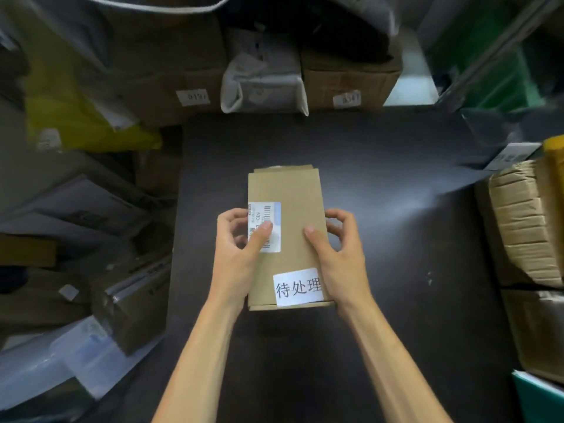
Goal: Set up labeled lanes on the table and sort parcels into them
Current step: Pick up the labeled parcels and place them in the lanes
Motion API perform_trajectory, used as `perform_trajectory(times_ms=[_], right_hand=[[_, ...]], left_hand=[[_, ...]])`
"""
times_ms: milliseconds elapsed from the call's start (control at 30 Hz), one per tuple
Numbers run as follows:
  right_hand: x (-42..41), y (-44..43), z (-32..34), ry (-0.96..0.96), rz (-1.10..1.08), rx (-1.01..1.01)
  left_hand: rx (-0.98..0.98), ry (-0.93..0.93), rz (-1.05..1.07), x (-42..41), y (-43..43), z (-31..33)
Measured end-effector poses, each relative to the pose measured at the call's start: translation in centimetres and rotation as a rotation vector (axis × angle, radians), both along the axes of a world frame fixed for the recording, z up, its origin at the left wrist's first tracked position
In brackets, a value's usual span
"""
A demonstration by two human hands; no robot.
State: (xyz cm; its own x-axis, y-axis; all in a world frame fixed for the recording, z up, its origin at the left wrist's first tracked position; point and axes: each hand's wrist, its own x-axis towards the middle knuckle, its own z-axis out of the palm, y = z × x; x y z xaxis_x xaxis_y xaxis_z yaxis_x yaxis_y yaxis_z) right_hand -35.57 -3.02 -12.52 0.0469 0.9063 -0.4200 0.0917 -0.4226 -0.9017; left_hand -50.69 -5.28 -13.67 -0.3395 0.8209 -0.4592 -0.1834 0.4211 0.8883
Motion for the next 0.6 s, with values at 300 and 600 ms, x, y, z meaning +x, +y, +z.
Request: perform_trajectory(times_ms=[300,600], right_hand=[[11.1,-5.5,9.8,0.06,0.037,0.162],[27.1,-17.8,21.0,0.157,0.037,0.305]], left_hand=[[0.156,-0.103,-0.102,11.3,-4.3,9.3],[0.294,-0.152,-0.08,27.4,-17.6,21.2]])
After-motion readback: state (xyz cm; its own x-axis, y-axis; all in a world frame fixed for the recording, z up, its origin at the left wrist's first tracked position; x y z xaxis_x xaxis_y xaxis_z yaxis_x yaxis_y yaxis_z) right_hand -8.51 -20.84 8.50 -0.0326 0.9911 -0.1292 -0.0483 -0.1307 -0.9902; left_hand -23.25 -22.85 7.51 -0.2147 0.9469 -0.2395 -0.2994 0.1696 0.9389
